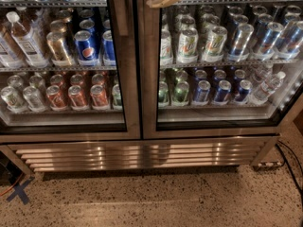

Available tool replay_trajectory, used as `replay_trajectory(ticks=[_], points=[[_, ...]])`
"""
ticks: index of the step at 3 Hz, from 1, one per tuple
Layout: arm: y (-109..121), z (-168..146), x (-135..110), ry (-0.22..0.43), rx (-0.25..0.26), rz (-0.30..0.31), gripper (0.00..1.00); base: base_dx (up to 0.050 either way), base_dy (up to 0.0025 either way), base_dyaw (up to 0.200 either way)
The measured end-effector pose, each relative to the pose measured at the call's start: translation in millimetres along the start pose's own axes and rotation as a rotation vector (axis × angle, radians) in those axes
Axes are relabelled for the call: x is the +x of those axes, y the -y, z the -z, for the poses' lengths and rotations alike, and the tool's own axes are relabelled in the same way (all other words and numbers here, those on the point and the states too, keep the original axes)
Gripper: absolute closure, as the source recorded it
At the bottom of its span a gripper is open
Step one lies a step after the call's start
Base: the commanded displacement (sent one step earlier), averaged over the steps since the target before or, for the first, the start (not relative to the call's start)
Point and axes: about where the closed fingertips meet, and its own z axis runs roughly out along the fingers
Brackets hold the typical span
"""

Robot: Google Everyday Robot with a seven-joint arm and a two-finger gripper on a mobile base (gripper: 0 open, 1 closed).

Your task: Open right fridge door

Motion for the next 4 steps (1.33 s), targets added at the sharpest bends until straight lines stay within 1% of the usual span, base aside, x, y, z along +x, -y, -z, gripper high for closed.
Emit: replay_trajectory(ticks=[1, 2, 4], points=[[0.0, 0.0, -0.1, 0.0, 0.0, 0.0, 1.0, 0.0, 0.0, 0.0], [2.0, -2.1, -4.3, 0.012, 0.002, 0.025, 1.0, 0.0, 0.0, 0.0], [1.2, -1.5, -2.2, 0.012, 0.002, 0.025, 1.0, -0.05, -0.00003, 0.0]])
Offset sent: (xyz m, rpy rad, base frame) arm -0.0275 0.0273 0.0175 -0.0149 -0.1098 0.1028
